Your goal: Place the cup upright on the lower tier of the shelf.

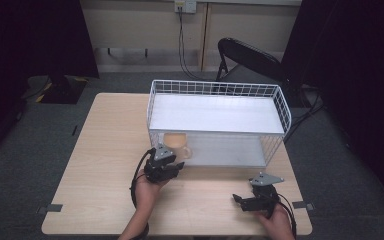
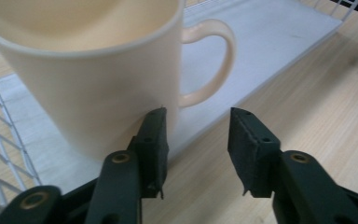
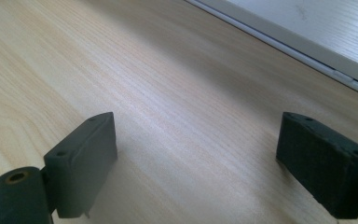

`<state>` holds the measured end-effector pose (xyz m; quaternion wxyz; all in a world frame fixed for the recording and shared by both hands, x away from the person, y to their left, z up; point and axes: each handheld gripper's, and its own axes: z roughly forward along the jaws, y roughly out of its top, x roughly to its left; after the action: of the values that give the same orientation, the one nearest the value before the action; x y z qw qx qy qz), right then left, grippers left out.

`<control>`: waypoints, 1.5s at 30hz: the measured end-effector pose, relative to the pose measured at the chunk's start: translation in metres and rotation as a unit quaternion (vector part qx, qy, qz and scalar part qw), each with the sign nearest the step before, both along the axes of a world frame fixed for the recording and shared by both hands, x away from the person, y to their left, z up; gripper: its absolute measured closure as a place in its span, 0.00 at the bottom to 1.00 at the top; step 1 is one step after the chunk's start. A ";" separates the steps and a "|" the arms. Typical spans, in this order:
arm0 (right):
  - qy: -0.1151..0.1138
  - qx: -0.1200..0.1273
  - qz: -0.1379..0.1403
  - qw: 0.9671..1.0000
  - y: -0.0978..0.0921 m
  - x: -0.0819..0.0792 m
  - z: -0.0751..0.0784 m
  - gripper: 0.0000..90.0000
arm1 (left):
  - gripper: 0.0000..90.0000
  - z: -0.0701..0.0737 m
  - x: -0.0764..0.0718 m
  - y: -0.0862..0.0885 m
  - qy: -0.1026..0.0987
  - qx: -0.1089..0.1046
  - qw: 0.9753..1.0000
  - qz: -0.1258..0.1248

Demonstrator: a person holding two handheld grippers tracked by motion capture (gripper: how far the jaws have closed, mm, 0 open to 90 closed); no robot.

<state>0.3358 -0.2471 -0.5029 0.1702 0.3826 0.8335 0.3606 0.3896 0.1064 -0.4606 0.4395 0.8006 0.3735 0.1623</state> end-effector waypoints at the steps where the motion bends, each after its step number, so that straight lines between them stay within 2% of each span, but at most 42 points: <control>1: 0.000 0.000 0.000 1.000 0.000 0.000 0.000 0.13 | 0.57 0.000 0.000 0.000 0.004 -0.004 1.000 -0.002; 6: 0.000 -0.001 0.000 1.000 0.000 0.000 0.000 0.13 | 0.43 0.001 -0.003 0.004 0.011 -0.015 1.000 -0.011; 8: 0.000 0.000 0.000 1.000 0.000 0.000 0.000 0.13 | 0.38 0.001 -0.005 0.004 0.009 -0.008 1.000 -0.022; 15: 0.000 0.000 0.000 1.000 0.000 0.000 0.000 0.13 | 0.28 0.001 -0.012 0.003 0.005 -0.010 0.999 -0.043; 21: 0.000 0.000 0.000 1.000 0.000 0.000 0.000 0.13 | 0.18 0.003 -0.014 0.003 0.005 -0.012 0.999 -0.047; 26: 0.000 0.000 0.000 1.000 0.000 0.000 0.000 0.13 | 0.17 0.005 -0.018 0.006 0.001 -0.011 0.999 -0.053; 29: 0.000 0.000 0.000 1.000 0.000 0.000 0.000 0.13 | 0.17 0.005 -0.020 0.009 -0.005 0.003 0.999 -0.054; 31: 0.000 0.000 0.000 1.000 0.000 0.000 0.000 0.13 | 0.17 0.005 -0.021 0.011 -0.001 0.006 0.999 -0.053; 42: 0.000 0.000 0.000 1.000 0.000 0.000 0.000 0.13 | 0.17 0.008 -0.030 0.032 0.002 0.006 0.998 -0.056; 45: 0.000 0.000 0.000 1.000 0.000 0.000 0.000 0.13 | 0.17 0.007 -0.031 0.040 0.007 -0.002 0.999 -0.051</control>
<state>0.3359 -0.2471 -0.5029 0.1703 0.3824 0.8335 0.3607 0.3584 0.1459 -0.4540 0.4461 0.8191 0.3352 0.1331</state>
